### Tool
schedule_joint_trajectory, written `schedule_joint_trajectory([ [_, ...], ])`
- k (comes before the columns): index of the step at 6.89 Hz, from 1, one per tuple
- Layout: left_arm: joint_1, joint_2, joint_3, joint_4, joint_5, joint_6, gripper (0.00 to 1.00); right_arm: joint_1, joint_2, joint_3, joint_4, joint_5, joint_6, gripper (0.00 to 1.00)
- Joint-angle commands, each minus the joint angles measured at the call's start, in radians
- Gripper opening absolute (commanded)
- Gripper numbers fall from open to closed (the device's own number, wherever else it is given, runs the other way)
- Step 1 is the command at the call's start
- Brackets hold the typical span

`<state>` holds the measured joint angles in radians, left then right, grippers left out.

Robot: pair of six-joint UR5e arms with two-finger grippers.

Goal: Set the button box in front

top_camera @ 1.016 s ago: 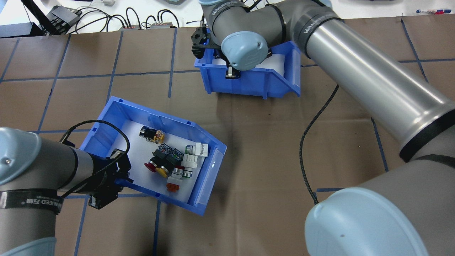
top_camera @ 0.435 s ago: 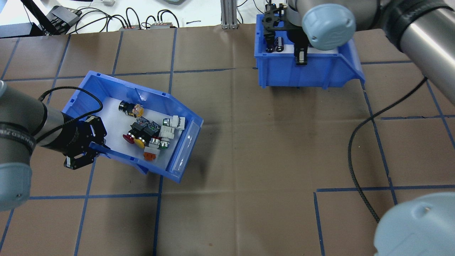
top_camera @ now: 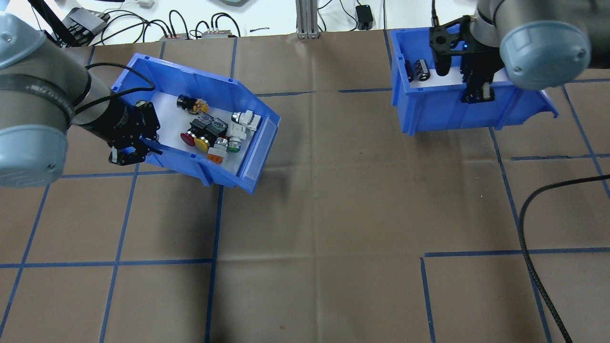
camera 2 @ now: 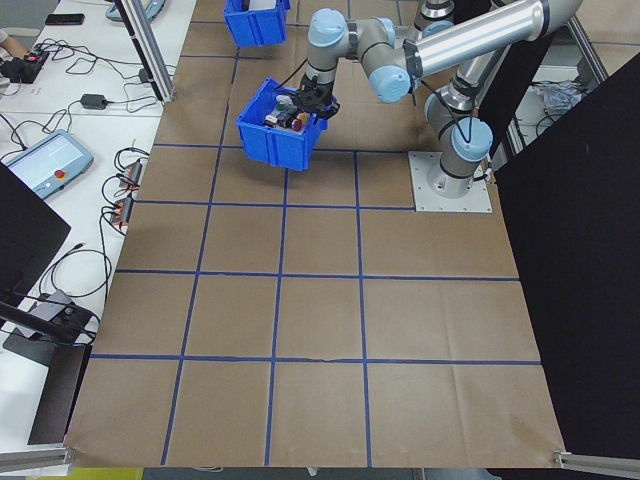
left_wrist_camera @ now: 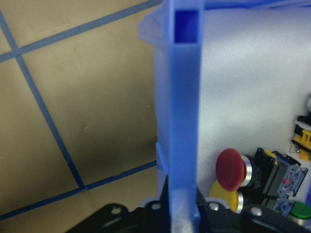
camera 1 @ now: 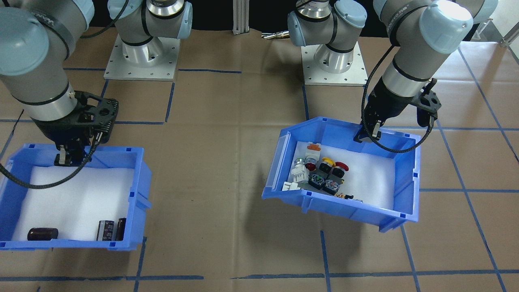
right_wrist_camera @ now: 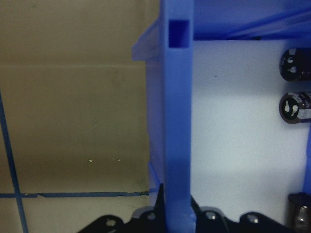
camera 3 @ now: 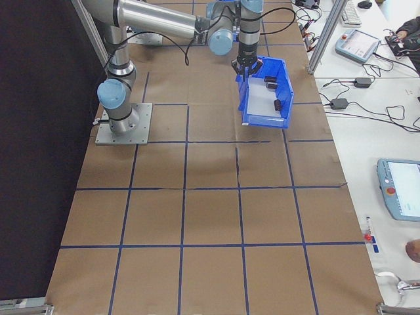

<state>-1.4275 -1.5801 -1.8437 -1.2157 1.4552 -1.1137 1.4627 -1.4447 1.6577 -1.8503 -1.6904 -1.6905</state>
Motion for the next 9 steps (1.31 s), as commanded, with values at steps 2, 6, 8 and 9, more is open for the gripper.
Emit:
schedule_joint_trajectory([
  [2, -0.221, -0.263, 0.217, 0.102, -0.001, -0.336, 0.0, -0.111, -0.214, 0.198, 0.009, 0.027, -0.116, 0.0],
  [6, -0.358, -0.475, 0.437, 0.153, -0.022, -0.607, 0.02, -0.212, -0.295, 0.287, -0.001, 0.069, -0.179, 0.0],
  [8, -0.381, -0.527, 0.471, 0.203, -0.03, -0.644, 0.08, -0.212, -0.299, 0.289, 0.003, 0.069, -0.179, 0.0],
  [9, -0.39, -0.543, 0.474, 0.212, -0.032, -0.649, 0.15, -0.212, -0.301, 0.289, 0.005, 0.069, -0.178, 0.0],
])
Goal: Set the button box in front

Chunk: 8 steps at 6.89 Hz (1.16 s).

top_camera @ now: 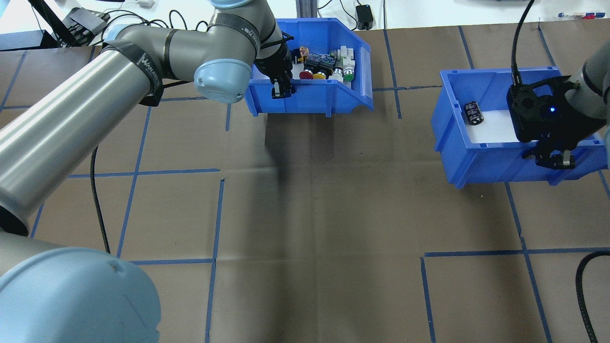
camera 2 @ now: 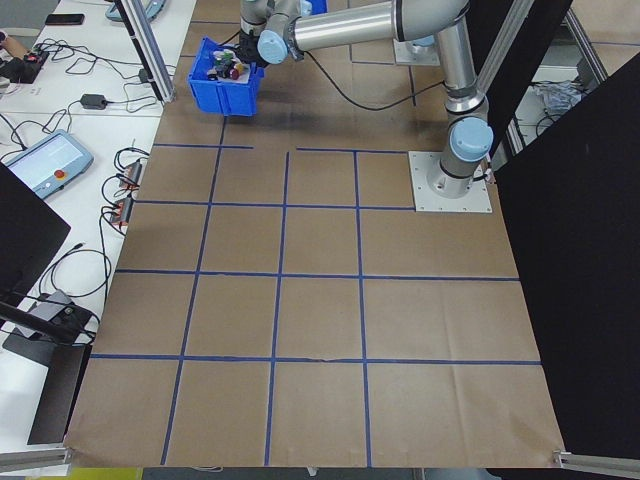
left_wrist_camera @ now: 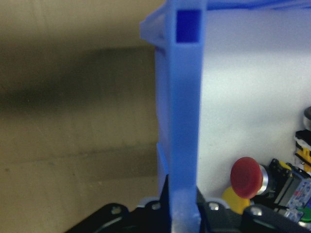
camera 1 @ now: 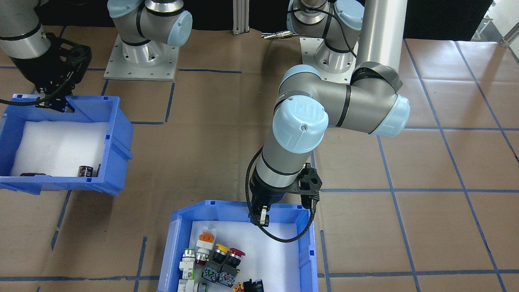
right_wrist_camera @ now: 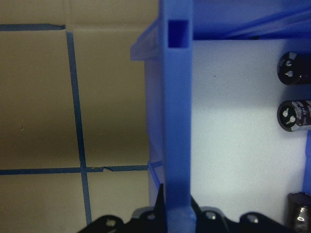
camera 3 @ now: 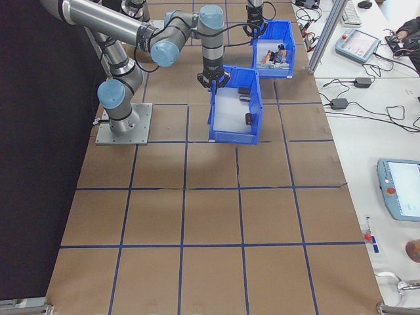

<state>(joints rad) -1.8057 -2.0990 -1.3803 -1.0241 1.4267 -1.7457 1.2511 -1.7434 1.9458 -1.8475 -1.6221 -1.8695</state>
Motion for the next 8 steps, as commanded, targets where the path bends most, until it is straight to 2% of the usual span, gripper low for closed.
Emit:
schedule_joint_trajectory([
  [1, -0.024, -0.019, 0.009, 0.019, 0.001, -0.018, 0.56, -0.001, -0.002, 0.004, 0.004, 0.001, 0.001, 0.0],
  [2, -0.026, -0.015, 0.007, 0.019, 0.007, -0.018, 0.8, -0.001, -0.004, 0.005, 0.01, 0.001, 0.001, 0.0],
  [3, -0.026, 0.0, 0.01, 0.019, 0.0, -0.018, 1.0, 0.001, -0.008, 0.016, 0.011, 0.001, 0.001, 0.0],
  [5, -0.008, 0.034, 0.015, 0.009, 0.011, 0.004, 0.99, 0.002, -0.059, 0.076, 0.011, 0.001, 0.007, 0.0],
  [6, 0.017, 0.081, -0.009, -0.023, 0.014, 0.087, 0.99, 0.005, -0.105, 0.128, 0.007, 0.004, 0.012, 0.0],
  [7, 0.066, 0.136, -0.014, -0.127, 0.026, 0.236, 0.99, 0.016, -0.146, 0.175, 0.01, 0.043, 0.025, 0.0],
  [8, 0.116, 0.178, -0.014, -0.195, 0.07, 0.443, 0.99, 0.057, -0.166, 0.206, 0.011, 0.089, 0.091, 0.0],
])
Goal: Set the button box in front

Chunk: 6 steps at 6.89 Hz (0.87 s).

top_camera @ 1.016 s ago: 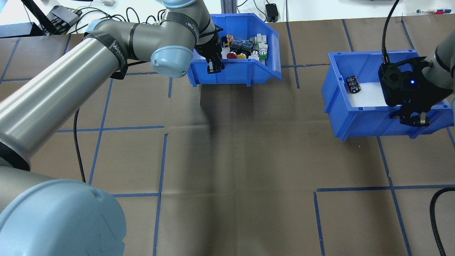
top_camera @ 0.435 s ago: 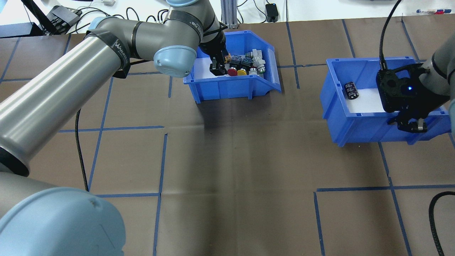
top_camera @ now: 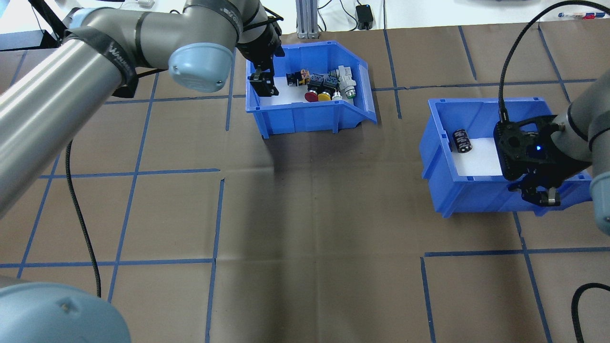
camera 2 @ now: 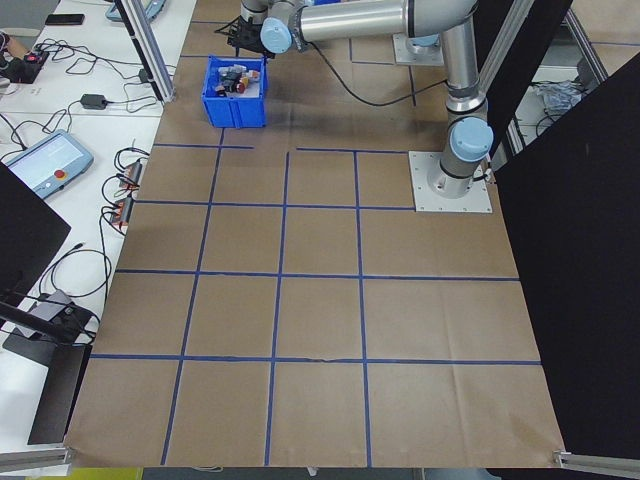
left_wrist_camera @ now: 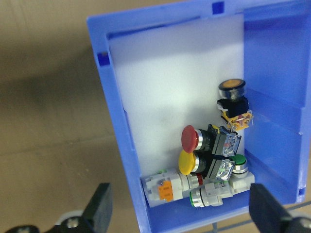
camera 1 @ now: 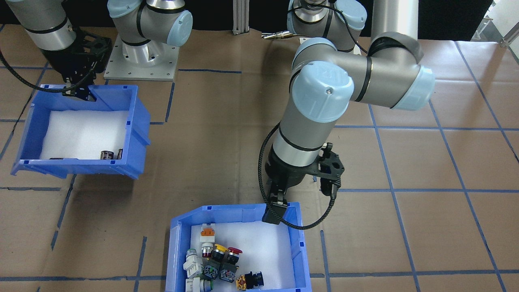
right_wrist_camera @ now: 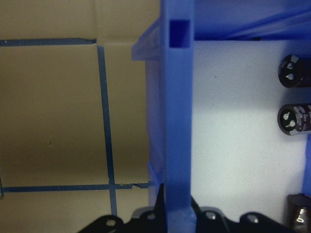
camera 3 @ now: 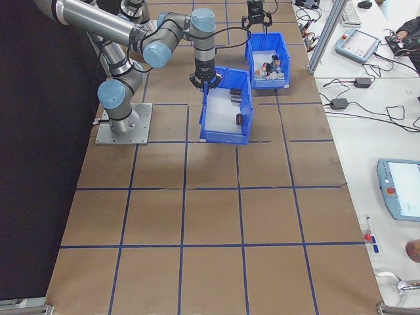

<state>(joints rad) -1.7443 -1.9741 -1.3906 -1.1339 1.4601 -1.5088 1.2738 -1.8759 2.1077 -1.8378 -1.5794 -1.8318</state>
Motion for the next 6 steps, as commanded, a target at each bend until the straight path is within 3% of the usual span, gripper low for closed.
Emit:
schedule_joint_trajectory([
  [1, 0.095, 0.102, -0.004, -0.186, 0.057, 0.408, 0.98, 0.133, -0.029, 0.051, -0.006, 0.036, 0.143, 0.0],
  [2, 0.138, 0.16, -0.004, -0.27, 0.072, 0.587, 0.99, 0.239, -0.014, 0.049, -0.018, 0.024, 0.237, 0.0],
  [3, 0.172, 0.216, -0.004, -0.405, 0.133, 0.731, 0.99, 0.327, 0.013, 0.049, -0.027, -0.032, 0.331, 0.0],
  [5, 0.169, 0.349, -0.016, -0.577, 0.24, 1.169, 1.0, 0.563, 0.113, 0.048, -0.128, -0.127, 0.528, 0.0],
  [6, 0.169, 0.412, -0.065, -0.583, 0.238, 1.393, 1.0, 0.669, 0.168, 0.045, -0.206, -0.135, 0.625, 0.0],
])
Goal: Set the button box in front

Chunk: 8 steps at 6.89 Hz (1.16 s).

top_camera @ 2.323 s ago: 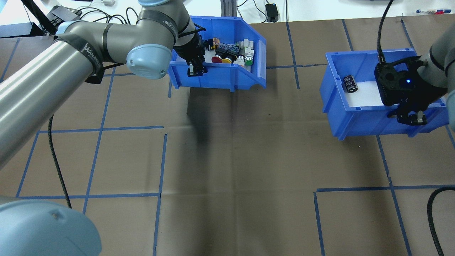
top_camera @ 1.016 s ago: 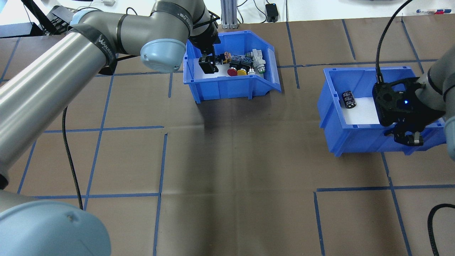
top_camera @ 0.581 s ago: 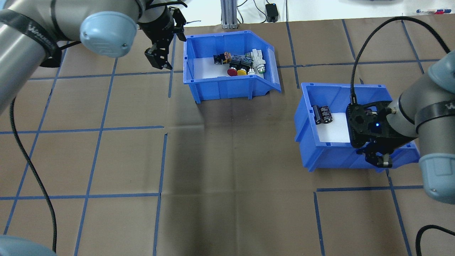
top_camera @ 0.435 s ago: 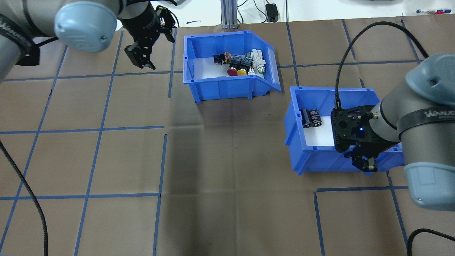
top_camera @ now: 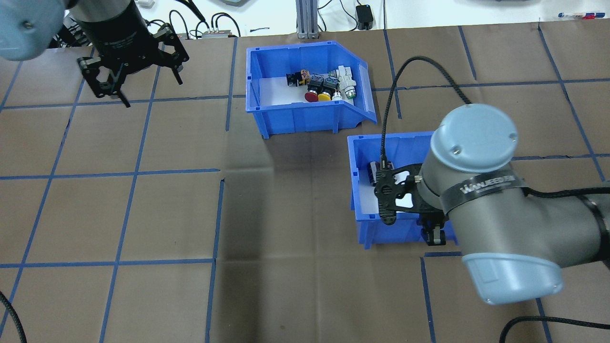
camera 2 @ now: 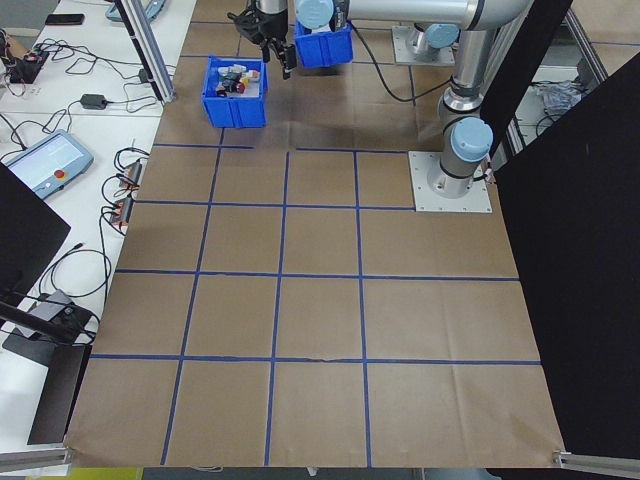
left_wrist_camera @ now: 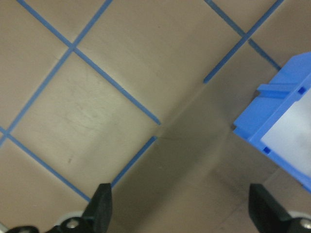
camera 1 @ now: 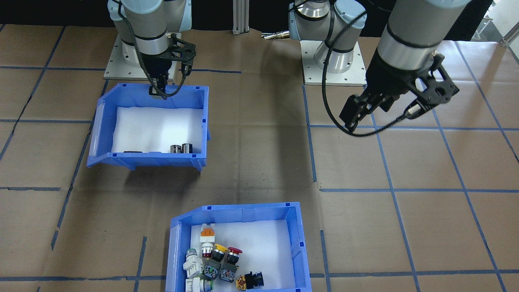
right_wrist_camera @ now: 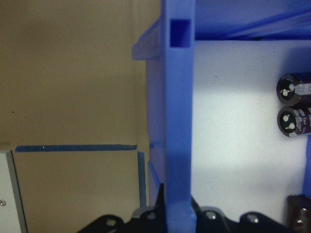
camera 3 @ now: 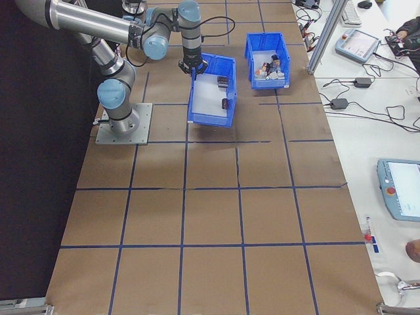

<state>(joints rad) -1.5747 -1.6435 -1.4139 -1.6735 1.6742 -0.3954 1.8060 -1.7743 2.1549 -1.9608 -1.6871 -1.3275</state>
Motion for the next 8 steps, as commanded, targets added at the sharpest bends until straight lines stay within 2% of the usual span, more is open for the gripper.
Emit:
schedule_joint_trajectory([
  [1, 0.001, 0.15, -0.109, -0.037, 0.009, 0.432, 1.0, 0.213, 0.099, -0.003, -0.143, -0.028, 0.202, 0.0],
  [2, 0.01, 0.21, -0.173, -0.028, -0.048, 0.473, 1.0, 0.26, 0.107, -0.003, -0.173, -0.028, 0.262, 0.0],
  [4, 0.016, 0.218, -0.197, -0.028, -0.106, 0.492, 1.0, 0.315, 0.128, -0.003, -0.228, -0.025, 0.319, 0.0],
  [5, 0.021, 0.212, -0.197, -0.014, -0.106, 0.531, 1.0, 0.335, 0.16, -0.003, -0.277, -0.023, 0.352, 0.0],
  [8, 0.024, 0.217, -0.204, 0.02, -0.108, 0.533, 1.0, 0.355, 0.194, 0.0, -0.29, -0.022, 0.381, 0.01],
])
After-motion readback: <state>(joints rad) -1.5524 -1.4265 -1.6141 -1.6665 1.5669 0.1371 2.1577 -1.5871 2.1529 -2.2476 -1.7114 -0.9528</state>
